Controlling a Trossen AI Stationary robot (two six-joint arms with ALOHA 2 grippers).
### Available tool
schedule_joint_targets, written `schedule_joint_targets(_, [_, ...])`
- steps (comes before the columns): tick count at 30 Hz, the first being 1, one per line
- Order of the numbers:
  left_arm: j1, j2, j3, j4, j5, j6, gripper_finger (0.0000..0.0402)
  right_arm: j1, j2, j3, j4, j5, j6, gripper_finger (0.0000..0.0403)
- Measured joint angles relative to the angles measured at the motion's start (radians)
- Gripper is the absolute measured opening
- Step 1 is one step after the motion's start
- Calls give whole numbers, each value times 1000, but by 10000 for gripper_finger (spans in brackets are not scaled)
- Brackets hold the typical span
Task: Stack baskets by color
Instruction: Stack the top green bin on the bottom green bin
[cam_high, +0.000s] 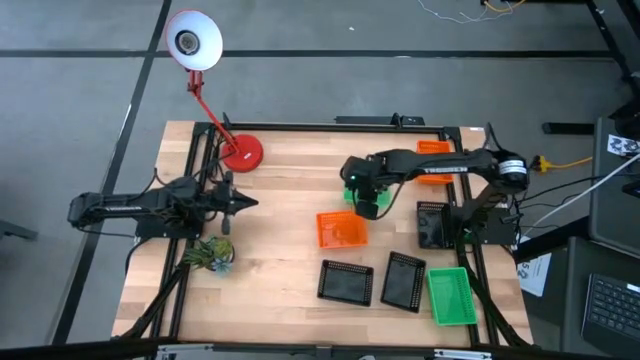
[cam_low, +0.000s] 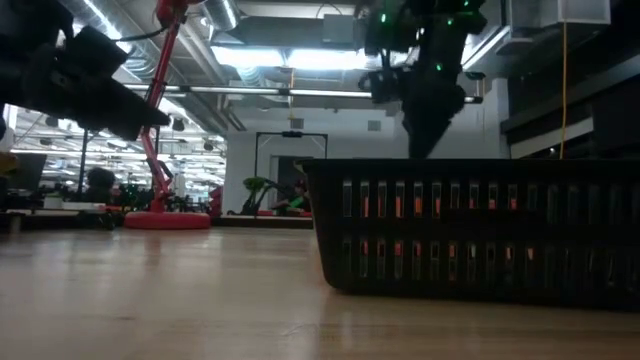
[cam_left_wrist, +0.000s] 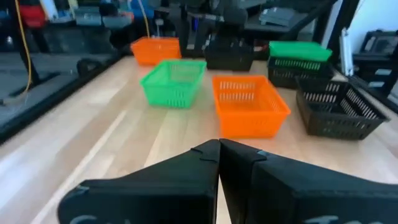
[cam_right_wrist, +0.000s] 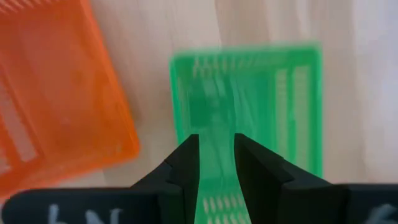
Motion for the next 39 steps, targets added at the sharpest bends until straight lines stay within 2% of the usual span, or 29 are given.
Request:
schedule_joint_targets(8, [0, 57, 0, -3, -9, 0, 0, 34, 4, 1, -146, -3, 51, 100])
schedule_joint_targets(12, [1, 61, 0, -3, -9, 4, 0, 45, 2, -49, -152, 1, 53, 100])
schedule_joint_targets(19, [1, 58, 0, -4, -11, 4, 0, 70, 3, -136, -48, 1, 56, 100])
schedule_joint_targets(33, [1, 59, -1, -4, -18, 0, 0, 62, 6, -134, 26, 29, 3, 100])
schedule_joint_targets(39, [1, 59, -1, -4, -18, 0, 0, 61, 48, -134, 65, 28, -6, 100])
